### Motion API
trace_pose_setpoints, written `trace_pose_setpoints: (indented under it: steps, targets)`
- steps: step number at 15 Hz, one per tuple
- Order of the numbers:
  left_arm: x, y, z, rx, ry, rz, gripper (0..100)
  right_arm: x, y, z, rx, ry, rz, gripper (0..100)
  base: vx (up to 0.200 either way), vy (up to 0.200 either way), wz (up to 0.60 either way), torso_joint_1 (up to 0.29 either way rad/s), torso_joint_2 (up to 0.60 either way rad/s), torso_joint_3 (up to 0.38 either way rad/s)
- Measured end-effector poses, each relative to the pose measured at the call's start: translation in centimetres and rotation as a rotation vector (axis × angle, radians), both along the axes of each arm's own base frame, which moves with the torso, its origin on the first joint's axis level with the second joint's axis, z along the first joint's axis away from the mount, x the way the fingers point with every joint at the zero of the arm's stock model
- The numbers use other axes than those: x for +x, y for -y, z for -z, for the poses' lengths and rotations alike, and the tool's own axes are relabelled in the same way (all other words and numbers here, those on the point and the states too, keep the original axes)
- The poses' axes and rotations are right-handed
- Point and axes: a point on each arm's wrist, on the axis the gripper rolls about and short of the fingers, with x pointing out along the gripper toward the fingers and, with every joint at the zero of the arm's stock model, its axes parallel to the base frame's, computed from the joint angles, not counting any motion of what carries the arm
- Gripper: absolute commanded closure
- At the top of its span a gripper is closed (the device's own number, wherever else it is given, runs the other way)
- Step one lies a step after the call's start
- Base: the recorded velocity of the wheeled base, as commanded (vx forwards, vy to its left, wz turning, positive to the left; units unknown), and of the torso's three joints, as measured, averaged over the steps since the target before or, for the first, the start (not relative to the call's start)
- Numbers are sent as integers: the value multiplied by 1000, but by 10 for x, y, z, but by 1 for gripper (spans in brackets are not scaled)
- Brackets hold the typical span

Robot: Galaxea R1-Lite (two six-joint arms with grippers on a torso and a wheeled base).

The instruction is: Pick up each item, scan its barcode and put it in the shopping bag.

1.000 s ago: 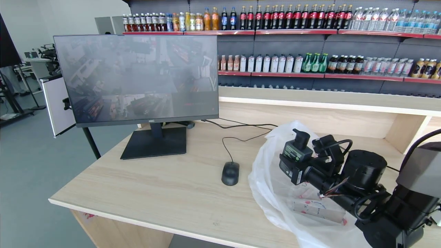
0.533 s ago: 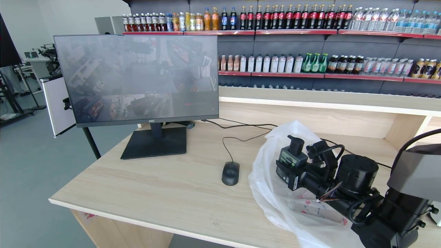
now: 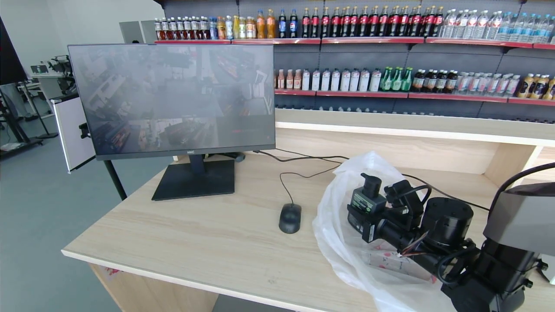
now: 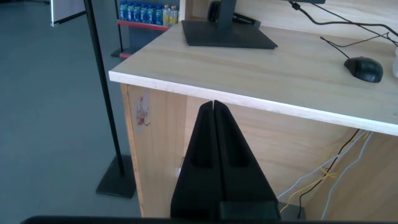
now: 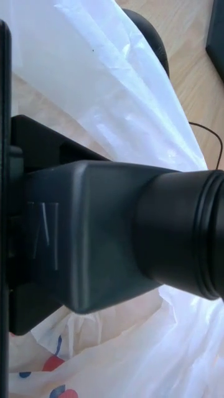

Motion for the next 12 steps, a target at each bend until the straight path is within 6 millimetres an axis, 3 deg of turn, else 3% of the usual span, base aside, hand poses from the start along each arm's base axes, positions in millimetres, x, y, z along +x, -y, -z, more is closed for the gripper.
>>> trace_pose_setpoints:
  steps: [11,12]
  targets:
    - [0,0,0,0,0,0,100,-9,-1,15,-29,-72,-15,100,0,0,0,0,0,0]
    - [0,0,0,-1,0,0,100,-10,-1,16,-30,-75,-14,0,0,0,0,0,0,0]
